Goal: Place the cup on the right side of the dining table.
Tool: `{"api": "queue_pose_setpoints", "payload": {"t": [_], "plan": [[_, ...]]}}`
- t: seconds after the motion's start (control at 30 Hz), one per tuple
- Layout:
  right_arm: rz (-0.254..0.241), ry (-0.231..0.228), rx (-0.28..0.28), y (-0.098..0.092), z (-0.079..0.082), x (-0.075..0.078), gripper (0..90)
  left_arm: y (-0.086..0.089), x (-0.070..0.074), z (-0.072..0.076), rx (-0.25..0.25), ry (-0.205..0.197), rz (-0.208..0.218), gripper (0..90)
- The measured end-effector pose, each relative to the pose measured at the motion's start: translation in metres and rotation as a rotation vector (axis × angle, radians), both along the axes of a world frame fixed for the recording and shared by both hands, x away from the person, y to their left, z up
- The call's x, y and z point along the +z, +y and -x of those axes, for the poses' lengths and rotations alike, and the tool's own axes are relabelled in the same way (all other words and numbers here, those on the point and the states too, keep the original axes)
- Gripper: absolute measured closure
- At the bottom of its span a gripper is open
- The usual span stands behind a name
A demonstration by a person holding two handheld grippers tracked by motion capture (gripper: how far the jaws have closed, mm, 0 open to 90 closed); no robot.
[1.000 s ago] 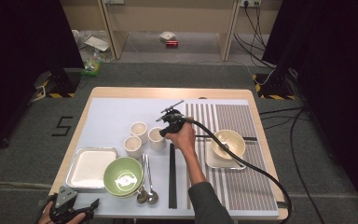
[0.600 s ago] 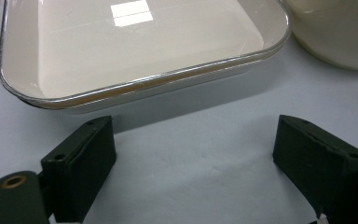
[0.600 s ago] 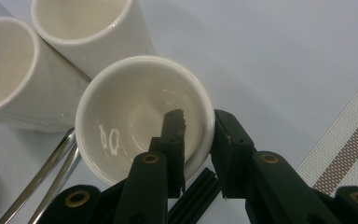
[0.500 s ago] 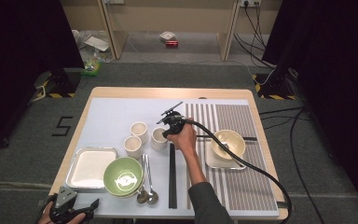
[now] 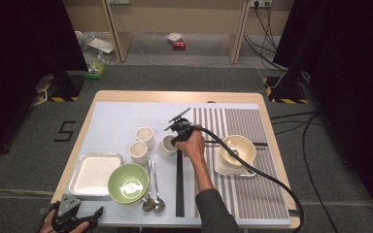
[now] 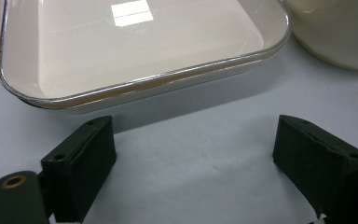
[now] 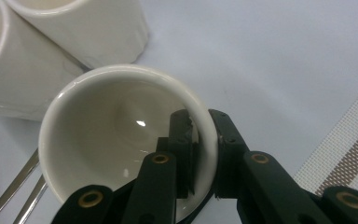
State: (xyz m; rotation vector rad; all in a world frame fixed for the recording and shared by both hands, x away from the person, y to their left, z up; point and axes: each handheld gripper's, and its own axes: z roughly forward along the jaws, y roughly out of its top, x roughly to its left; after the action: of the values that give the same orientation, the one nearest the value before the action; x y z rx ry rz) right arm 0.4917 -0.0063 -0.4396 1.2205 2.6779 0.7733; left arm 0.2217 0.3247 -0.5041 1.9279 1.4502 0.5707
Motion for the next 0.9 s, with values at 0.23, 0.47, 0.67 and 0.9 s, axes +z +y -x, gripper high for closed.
{"api": "queue_pose_setpoints", "payload": {"t": [0.23,0.47,0.67,0.9], "plan": [[-0.01,-0.033,-0.013,0.0001,-0.0009,0.001,81.2,0.0,0.0001,0.0,0.0,0.0,0.0,11.8],[0.005,-0.01,-0.013,-0.0002,0.0004,0.0008,81.5,-0.0001,0.0001,0.0,0.0,0.001,-0.002,11.8],[0.001,0.009,0.001,0.0002,0.001,-0.0059,80.6,-0.0001,0.0001,-0.0001,0.001,0.001,-0.001,11.7],[-0.006,-0.005,0.013,0.0006,0.0007,-0.0053,82.4,0.0,0.0001,0.0,0.0,0.001,0.0,11.8]]}}
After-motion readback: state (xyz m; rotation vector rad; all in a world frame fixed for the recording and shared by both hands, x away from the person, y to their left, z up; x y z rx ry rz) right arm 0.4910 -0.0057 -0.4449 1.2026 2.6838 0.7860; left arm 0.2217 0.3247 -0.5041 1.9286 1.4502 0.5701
